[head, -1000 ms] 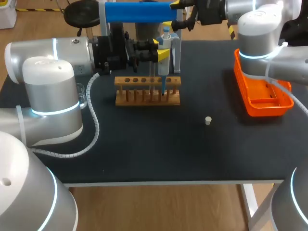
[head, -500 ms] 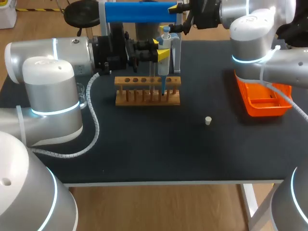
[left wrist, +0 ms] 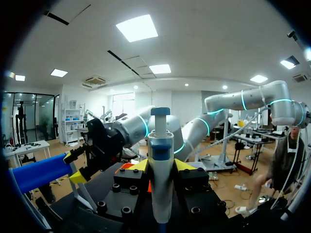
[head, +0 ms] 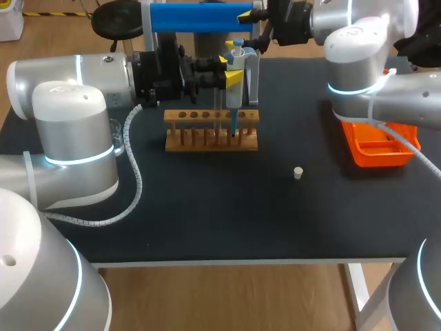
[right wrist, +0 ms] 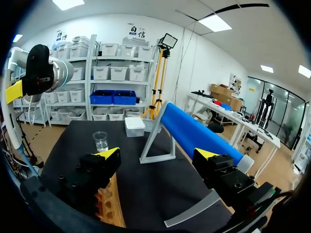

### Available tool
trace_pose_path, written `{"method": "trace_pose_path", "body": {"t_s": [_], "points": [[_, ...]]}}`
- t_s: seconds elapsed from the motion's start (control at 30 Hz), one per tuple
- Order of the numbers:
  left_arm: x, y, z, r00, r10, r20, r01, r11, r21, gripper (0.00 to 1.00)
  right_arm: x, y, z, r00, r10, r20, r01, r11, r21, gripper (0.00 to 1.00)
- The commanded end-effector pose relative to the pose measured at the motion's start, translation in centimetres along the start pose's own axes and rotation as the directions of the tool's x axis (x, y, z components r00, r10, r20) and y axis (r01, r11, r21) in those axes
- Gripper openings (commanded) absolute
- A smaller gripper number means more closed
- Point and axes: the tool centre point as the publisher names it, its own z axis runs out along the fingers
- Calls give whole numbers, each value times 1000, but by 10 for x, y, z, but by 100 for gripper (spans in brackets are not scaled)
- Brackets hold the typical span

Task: Invert the test tube, pick up the pipette, mount the tip to pipette, aspirate from beaker and dispense into the tube, eject the tip, return the pipette, and cap with the stopper.

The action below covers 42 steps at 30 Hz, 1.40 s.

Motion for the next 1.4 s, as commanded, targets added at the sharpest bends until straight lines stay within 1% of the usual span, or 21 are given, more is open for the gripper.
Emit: {"method": "trace_pose_path", "body": {"t_s": [0.03,0.3,0.93,1.0,1.03,1.07,1.2,1.27,1.4], "points": [[0,1,1,1000,1,1,-1,1000,4,0,0,0,2,1000,-1,-6,1,1000,2,100],[0,1,1,1000,1,1,-1,1000,4,0,1,1,2,1000,-13,-3,13,1000,15,100],[0,1,1,1000,1,1,-1,1000,4,0,1,1,2,1000,-13,-3,13,1000,15,100],[-5,1,-2,1000,5,23,-4,1000,-20,0,1,1,2,1000,-13,-3,13,1000,15,100],[-9,2,-6,999,1,37,0,1000,-7,0,1,1,2,1000,-13,-3,13,1000,15,100],[-13,2,-9,999,1,53,-1,1000,-10,0,1,1,2,1000,-13,-3,13,1000,15,100],[-33,6,-23,995,0,97,2,1000,-26,0,1,1,2,1000,-13,-3,13,1000,15,100],[-46,8,-31,992,3,123,3,999,-46,0,1,1,2,1000,-13,-3,13,1000,15,100],[-67,12,-54,982,2,188,6,999,-45,0,1,1,2,1000,-13,-3,13,1000,15,100]]}}
